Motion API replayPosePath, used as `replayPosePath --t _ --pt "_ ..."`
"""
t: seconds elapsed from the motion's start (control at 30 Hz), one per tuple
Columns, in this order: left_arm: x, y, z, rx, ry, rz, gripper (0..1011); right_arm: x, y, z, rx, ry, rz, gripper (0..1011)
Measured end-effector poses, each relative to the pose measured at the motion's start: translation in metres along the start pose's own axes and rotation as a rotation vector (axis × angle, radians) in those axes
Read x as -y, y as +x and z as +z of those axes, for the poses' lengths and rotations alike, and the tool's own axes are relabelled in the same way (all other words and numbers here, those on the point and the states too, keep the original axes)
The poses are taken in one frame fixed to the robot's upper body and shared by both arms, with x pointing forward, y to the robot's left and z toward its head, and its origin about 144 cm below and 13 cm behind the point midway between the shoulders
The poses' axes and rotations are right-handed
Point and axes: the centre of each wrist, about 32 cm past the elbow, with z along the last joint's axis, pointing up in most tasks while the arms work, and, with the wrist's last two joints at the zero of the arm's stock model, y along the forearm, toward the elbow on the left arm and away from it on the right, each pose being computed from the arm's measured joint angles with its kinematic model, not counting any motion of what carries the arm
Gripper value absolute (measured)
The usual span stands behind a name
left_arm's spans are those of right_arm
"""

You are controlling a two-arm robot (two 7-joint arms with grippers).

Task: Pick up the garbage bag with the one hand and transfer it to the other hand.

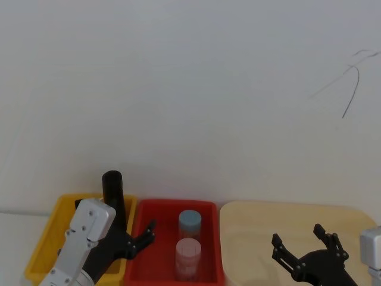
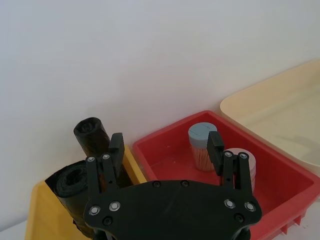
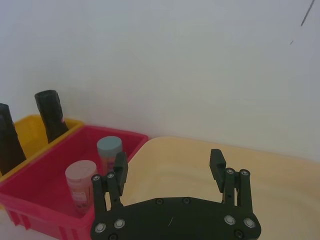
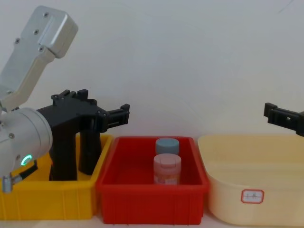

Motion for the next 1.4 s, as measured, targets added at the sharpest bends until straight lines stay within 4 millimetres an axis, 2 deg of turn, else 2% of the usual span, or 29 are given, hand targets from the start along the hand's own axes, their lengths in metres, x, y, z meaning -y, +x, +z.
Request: replayPosePath --t 1.4 --pt "0.0 0.0 0.0 0.0 0.0 0.0 1002 0.0 0.0 0.0 0.0 0.0 0.0 1001"
